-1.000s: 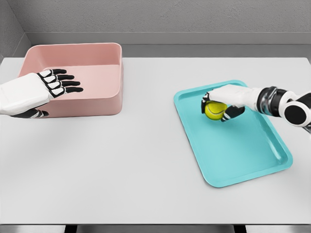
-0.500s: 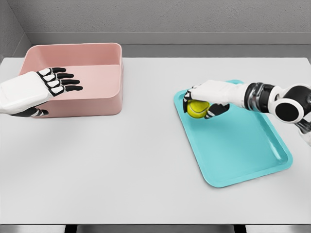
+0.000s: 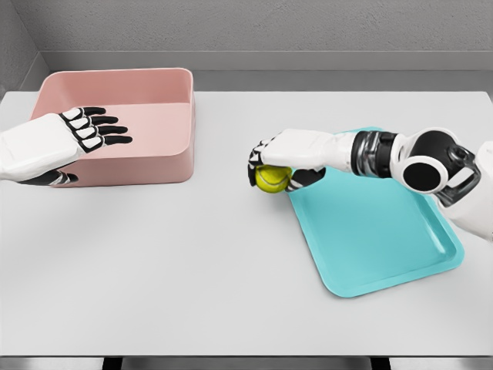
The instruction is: Put the tennis from the blue tray into the pink basket with both arms
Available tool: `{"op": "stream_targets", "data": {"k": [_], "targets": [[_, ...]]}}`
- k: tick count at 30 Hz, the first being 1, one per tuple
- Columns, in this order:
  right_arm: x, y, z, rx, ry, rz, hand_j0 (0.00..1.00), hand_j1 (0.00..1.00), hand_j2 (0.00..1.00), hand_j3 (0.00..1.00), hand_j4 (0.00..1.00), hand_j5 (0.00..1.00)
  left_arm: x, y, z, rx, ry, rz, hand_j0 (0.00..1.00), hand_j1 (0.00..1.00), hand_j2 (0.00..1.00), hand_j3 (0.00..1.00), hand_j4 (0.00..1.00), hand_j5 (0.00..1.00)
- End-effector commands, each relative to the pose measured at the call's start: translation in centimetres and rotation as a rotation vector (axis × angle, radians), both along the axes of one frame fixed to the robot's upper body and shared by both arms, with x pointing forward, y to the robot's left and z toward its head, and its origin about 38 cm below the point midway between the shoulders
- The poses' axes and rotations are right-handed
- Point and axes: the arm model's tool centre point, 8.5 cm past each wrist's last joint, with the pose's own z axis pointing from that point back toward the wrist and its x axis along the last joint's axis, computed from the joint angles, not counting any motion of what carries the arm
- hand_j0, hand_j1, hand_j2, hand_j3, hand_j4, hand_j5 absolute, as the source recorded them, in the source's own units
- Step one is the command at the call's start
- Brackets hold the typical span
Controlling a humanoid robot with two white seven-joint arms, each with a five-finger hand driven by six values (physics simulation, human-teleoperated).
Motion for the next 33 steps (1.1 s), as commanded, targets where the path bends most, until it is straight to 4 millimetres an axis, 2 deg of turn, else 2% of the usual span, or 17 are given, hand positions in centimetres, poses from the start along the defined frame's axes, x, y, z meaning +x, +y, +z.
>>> {"op": "stream_targets", "data": {"k": [1,8,13,17,33], "targets": [[-0.6,1.4,-0.8,0.003,0.019,0.043,0.53,0.53,0.53,0.53,0.53,0.53,0.0,0.0,0.1,-0.008,0.002,0.0,1.0,1.0,1.0,1.0,1.0,1.0],[-2.0,5.3,-1.8,-0.002,0.043,0.143,0.53,0.53,0.53,0.53,0.53,0.53,0.0,0.1,0.2,-0.002,-0.001,0.002,1.0,1.0,1.0,1.0,1.0,1.0],[-2.8,6.8,-2.5,-0.004,0.061,0.182,0.53,0.53,0.53,0.53,0.53,0.53,0.0,0.4,0.2,0.008,-0.001,0.009,1.0,1.0,1.0,1.0,1.0,1.0],[-3.4,8.8,-2.1,0.008,0.054,0.23,0.53,0.53,0.53,0.53,0.53,0.53,0.0,0.4,0.5,0.009,-0.008,0.008,1.0,1.0,1.0,1.0,1.0,1.0],[-4.2,11.2,-1.8,0.029,0.055,0.271,0.53,0.53,0.53,0.53,0.53,0.53,0.0,0.7,0.6,0.022,-0.01,0.014,1.0,1.0,1.0,1.0,1.0,1.0]]}}
